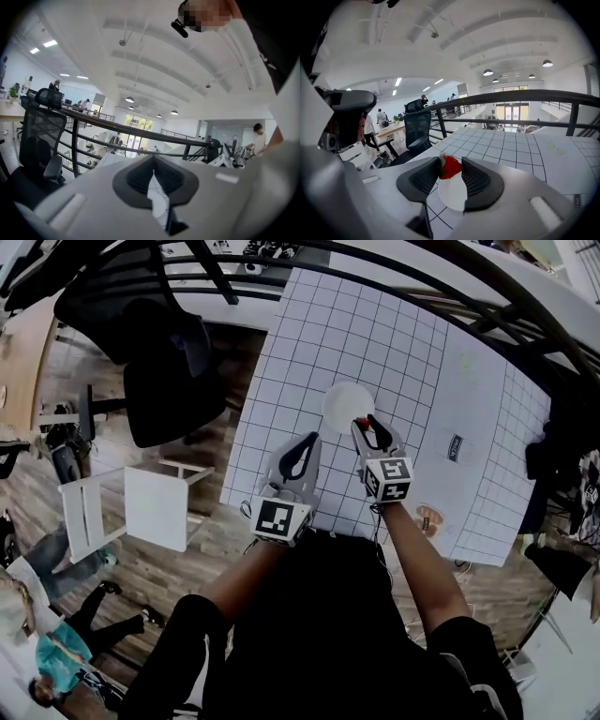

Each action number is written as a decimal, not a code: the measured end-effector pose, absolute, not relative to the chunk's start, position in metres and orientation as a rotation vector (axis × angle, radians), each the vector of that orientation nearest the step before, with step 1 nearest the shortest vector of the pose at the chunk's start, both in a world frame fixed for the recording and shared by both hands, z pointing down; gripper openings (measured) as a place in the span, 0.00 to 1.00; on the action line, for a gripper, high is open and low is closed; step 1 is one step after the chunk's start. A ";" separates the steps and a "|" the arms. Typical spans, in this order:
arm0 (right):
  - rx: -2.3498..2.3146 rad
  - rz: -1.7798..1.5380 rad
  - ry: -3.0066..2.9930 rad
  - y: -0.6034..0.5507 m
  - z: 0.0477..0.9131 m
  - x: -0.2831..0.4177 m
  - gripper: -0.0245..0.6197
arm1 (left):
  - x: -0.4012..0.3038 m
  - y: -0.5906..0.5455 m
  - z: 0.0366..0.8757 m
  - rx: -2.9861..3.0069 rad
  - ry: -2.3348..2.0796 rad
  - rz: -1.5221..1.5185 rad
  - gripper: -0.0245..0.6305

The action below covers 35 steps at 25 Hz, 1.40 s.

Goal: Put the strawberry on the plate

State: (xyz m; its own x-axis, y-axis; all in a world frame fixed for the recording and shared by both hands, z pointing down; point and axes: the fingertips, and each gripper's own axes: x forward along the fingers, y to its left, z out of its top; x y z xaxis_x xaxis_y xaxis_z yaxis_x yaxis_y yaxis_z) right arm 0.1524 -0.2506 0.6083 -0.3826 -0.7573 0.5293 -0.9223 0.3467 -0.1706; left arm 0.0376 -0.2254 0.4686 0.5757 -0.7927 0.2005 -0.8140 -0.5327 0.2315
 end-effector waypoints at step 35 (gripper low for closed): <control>1.283 0.727 -1.970 -0.290 0.745 0.151 0.28 | 0.012 -0.229 0.477 2.394 -1.357 0.075 0.05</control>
